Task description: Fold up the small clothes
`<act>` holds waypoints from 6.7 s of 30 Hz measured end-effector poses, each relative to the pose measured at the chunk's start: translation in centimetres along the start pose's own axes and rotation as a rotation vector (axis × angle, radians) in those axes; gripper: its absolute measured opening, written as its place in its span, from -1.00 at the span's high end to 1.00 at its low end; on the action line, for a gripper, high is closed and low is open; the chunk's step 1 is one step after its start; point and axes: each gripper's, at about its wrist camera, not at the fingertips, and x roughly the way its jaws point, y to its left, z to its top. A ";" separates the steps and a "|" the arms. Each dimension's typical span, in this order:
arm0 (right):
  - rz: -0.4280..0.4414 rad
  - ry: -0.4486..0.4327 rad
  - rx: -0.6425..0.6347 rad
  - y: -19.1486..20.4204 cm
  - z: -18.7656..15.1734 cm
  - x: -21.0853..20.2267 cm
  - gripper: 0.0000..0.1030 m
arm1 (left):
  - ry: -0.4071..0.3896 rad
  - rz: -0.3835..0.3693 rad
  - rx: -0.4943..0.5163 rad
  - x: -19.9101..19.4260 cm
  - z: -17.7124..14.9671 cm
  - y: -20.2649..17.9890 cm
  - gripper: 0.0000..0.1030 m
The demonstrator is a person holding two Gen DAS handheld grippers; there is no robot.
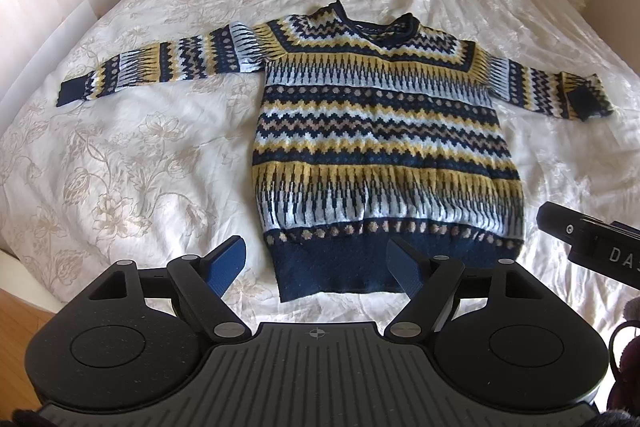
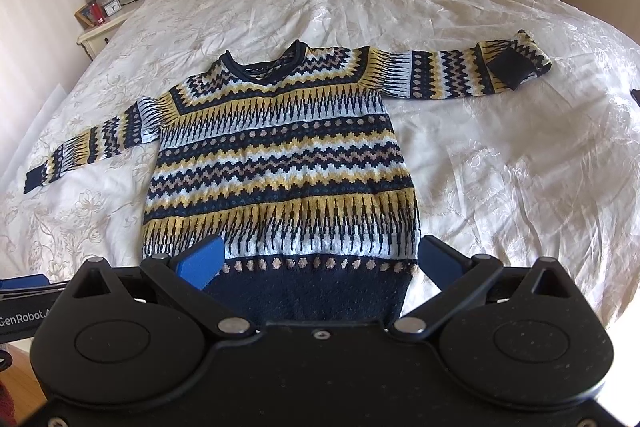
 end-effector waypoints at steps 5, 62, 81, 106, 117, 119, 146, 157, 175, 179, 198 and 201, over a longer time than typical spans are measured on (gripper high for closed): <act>0.001 0.003 0.005 0.1 0.0 0.0 -0.98 | 0.003 0.002 0.000 0.1 -0.1 0.4 -0.48; -0.261 0.007 -0.223 -14.9 13.8 15.7 -0.25 | -0.008 0.003 -0.060 9.7 9.5 -5.8 -0.07; -0.497 -0.042 -0.352 -21.5 18.2 29.9 -0.06 | 0.079 0.114 -0.033 11.3 10.0 -9.6 -0.07; -0.397 -0.103 -0.132 -19.6 20.8 21.5 -0.08 | -0.059 -0.009 0.153 12.6 11.7 -4.8 -0.07; -0.586 -0.148 -0.309 -16.4 17.9 25.5 -0.67 | -0.226 0.055 0.136 12.3 12.7 -4.5 -0.09; -0.594 -0.132 -0.315 -16.9 18.1 26.5 -0.45 | -0.213 0.053 0.123 12.9 13.3 -5.1 -0.09; -0.329 -0.124 -0.065 -21.4 23.6 20.8 0.88 | -0.129 -0.041 0.091 16.4 14.2 -4.2 -0.09; 0.144 -0.190 -0.003 -8.1 29.3 15.3 0.88 | -0.109 -0.046 0.004 15.7 11.9 3.9 -0.09; 0.493 0.035 -0.317 16.1 22.6 26.2 0.66 | -0.081 -0.011 -0.050 16.2 11.9 11.8 -0.09; 0.469 0.026 -0.297 13.8 21.9 26.0 0.13 | -0.091 -0.039 -0.034 17.1 13.4 11.1 -0.09; 0.181 0.049 -0.088 -4.6 19.3 26.8 -0.28 | 0.001 -0.134 -0.008 30.7 24.4 5.6 -0.06; 0.173 0.053 -0.059 -5.7 19.1 27.3 -0.28 | 0.023 -0.150 -0.028 32.3 25.2 5.4 0.12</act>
